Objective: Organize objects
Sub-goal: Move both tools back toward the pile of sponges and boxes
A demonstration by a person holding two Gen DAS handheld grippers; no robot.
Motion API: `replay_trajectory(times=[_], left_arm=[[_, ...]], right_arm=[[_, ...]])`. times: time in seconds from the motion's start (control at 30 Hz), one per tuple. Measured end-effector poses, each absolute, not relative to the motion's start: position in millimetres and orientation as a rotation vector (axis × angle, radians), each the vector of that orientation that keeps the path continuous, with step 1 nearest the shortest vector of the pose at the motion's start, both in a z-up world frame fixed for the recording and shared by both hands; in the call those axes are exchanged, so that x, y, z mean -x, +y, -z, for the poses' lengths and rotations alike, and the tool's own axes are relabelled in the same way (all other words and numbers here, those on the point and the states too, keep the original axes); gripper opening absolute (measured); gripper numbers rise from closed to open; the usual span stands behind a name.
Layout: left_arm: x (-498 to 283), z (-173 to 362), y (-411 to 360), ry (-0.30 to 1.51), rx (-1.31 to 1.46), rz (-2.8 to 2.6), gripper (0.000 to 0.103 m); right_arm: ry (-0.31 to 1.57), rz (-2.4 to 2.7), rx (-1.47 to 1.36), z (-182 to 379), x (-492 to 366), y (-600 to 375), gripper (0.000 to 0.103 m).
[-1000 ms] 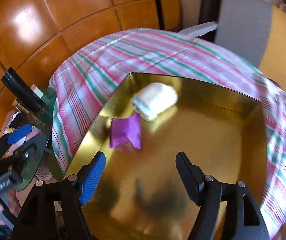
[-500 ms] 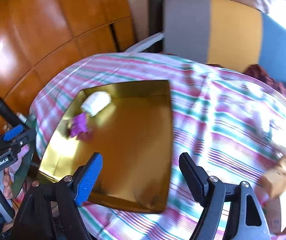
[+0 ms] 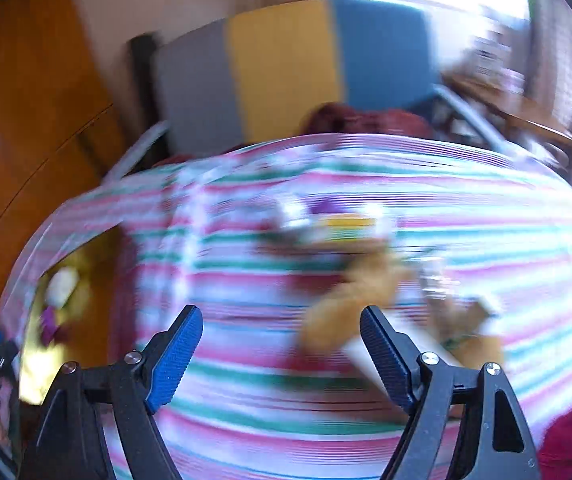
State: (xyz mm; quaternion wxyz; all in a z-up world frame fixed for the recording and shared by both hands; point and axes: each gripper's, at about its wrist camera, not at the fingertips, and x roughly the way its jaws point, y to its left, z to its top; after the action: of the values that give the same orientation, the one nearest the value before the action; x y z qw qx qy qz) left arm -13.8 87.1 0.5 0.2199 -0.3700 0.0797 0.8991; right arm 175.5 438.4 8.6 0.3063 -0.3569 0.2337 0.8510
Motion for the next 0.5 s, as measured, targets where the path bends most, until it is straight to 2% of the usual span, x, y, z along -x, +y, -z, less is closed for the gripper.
replay_trajectory(times=[0.27, 0.4, 0.5], left_arm=[[1, -2, 149, 0.299, 0.989, -2.332, 0.088], [-8, 0, 184, 0.364, 0.970, -2.257, 0.088], [-11, 8, 211, 0.387, 1.001, -2.190, 0.087]], right_arm=[[0.852, -1.959, 0.648, 16, -268, 511, 0.083], [1.081, -1.874, 0.572, 42, -296, 528, 0.083], [1.101, -1.865, 0.533, 39, -304, 532, 0.083]])
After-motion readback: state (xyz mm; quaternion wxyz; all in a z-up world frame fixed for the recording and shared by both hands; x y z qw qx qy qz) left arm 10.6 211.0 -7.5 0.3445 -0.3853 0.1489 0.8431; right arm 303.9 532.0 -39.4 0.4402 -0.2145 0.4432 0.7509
